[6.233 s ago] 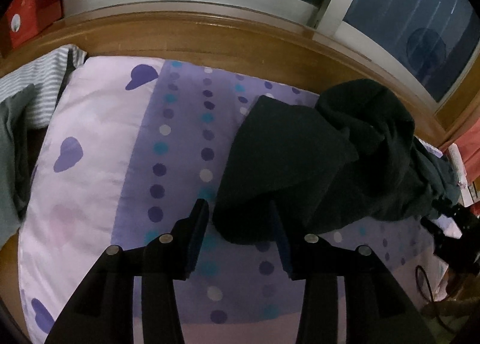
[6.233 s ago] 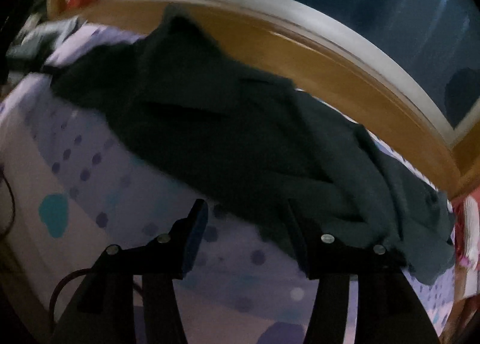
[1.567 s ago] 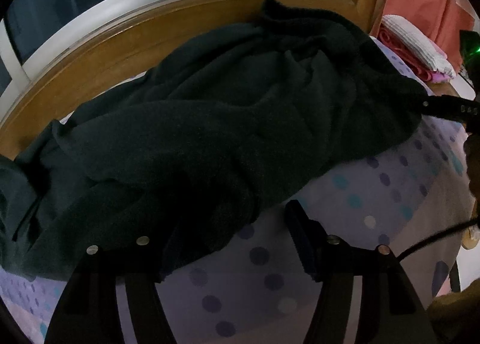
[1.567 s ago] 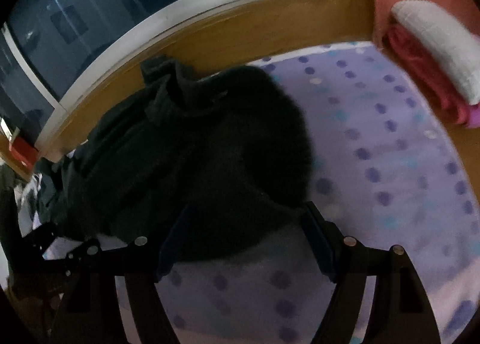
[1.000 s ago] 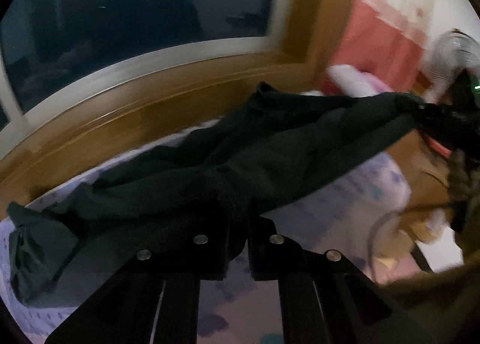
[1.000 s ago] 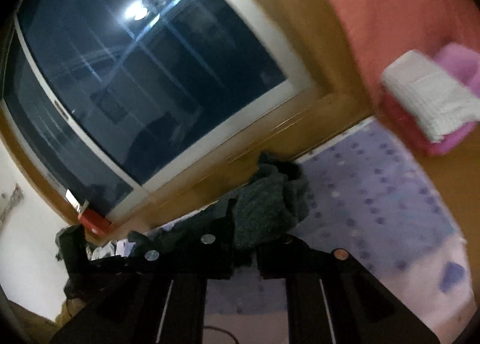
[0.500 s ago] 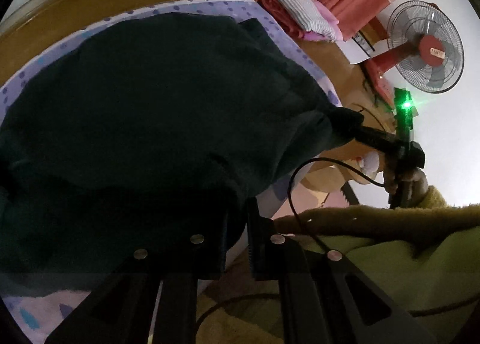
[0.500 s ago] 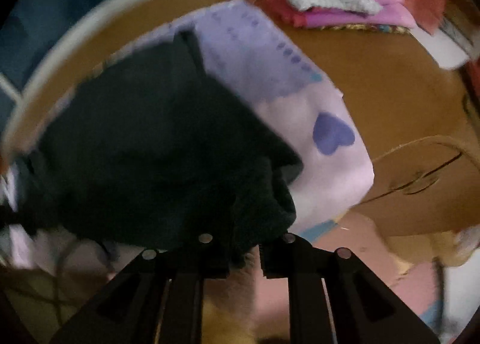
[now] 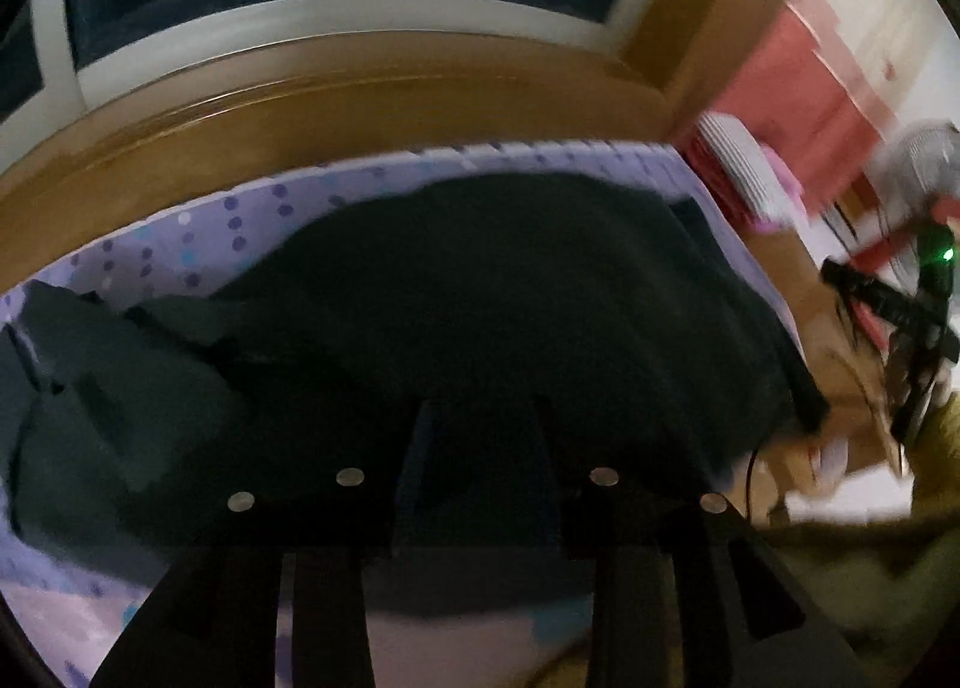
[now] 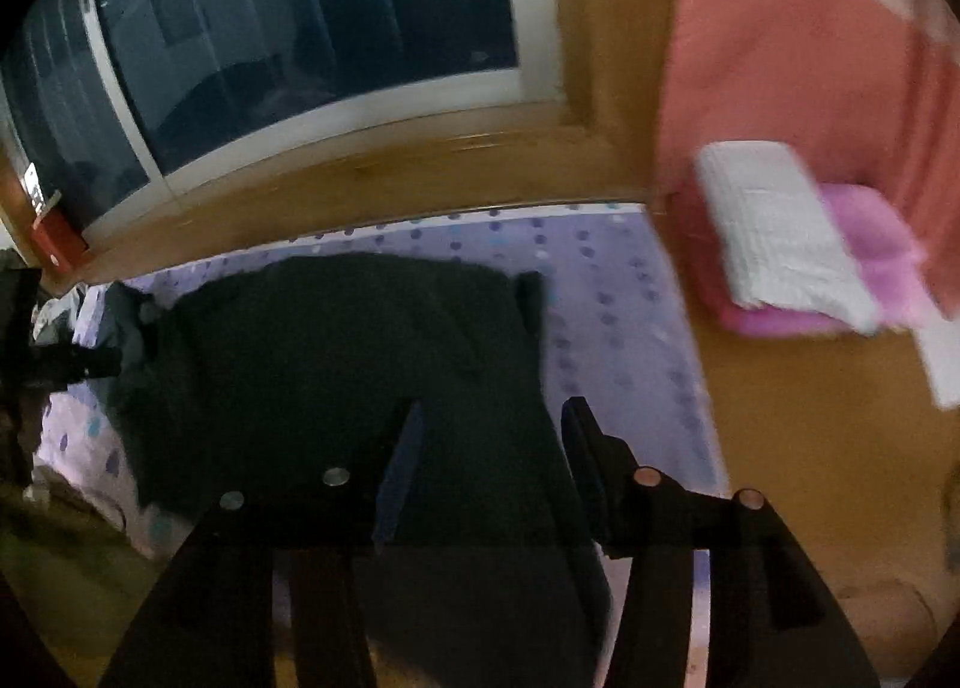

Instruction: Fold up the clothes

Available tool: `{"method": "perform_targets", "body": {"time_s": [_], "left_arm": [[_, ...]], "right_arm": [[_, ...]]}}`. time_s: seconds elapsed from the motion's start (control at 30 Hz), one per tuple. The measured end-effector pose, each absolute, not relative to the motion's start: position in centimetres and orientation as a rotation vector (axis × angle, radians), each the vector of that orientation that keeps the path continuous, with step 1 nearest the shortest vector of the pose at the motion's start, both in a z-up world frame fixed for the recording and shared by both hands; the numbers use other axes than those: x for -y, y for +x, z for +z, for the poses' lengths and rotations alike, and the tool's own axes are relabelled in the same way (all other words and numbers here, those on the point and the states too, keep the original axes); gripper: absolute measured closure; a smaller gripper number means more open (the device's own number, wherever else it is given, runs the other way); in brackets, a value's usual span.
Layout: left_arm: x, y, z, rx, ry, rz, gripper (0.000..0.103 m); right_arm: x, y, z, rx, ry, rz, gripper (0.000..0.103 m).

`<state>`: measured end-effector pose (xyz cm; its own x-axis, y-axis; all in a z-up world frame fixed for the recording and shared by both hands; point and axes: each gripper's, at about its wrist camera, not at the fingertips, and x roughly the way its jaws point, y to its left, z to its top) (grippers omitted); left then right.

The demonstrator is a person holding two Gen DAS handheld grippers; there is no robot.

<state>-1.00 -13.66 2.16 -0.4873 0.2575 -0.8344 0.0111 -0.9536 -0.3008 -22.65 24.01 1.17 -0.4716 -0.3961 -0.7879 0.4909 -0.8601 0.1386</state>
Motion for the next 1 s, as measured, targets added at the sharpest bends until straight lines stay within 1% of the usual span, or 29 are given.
{"method": "perform_targets", "body": {"time_s": [0.1,0.17,0.3,0.33,0.37,0.4,0.47,0.5,0.53,0.63,0.67,0.7,0.83,1.0], "left_arm": [[13.1,-3.1,0.4,0.44,-1.525,2.553,0.07],[12.4,-3.8,-0.5,0.414,-1.547,2.547,0.07],[11.3,-4.6,-1.6,0.358,-1.585,2.544,0.07],[11.2,-4.7,-1.8,0.355,-1.593,2.547,0.07],[11.1,-4.9,-2.0,0.36,-1.593,2.548,0.07],[11.1,-5.0,-2.1,0.366,-1.592,2.549,0.07],[11.0,-5.3,-2.2,0.381,-1.582,2.547,0.07],[10.9,-5.6,-2.3,0.388,-1.578,2.544,0.07],[10.8,-5.8,-2.4,0.394,-1.573,2.541,0.07],[10.6,-6.9,-3.0,0.404,-1.586,2.546,0.07],[10.5,-7.4,-3.0,0.399,-1.582,2.551,0.07],[10.5,-8.0,-3.1,0.392,-1.577,2.556,0.07],[10.3,-10.5,-3.4,0.35,-1.56,2.587,0.07],[10.2,-14.5,-5.5,0.258,-1.618,2.656,0.07]], "right_arm": [[-21.0,-26.8,-2.5,-0.18,1.289,-2.302,0.054],[-20.1,-28.6,-4.2,-0.215,1.312,-2.32,0.054],[-18.9,-31.9,-6.3,-0.207,1.346,-2.29,0.055],[-18.7,-32.1,-6.5,-0.211,1.356,-2.278,0.056],[-18.4,-32.3,-6.7,-0.208,1.356,-2.255,0.07],[-18.2,-32.0,-6.5,-0.209,1.344,-2.229,0.081],[-17.6,-31.2,-6.0,-0.24,1.302,-2.193,0.084],[-17.3,-30.6,-5.6,-0.268,1.272,-2.182,0.094],[-17.2,-30.4,-5.4,-0.289,1.258,-2.195,0.098],[-17.4,-30.1,-4.1,-0.322,1.213,-2.288,0.1],[-18.0,-30.5,-3.5,-0.305,1.192,-2.349,0.1],[-19.2,-31.2,-2.5,-0.249,1.161,-2.427,0.1],[-19.6,-33.0,-3.9,-0.276,1.183,-2.467,0.1],[-20.2,-35.2,-5.8,-0.311,1.21,-2.517,0.1]]}}
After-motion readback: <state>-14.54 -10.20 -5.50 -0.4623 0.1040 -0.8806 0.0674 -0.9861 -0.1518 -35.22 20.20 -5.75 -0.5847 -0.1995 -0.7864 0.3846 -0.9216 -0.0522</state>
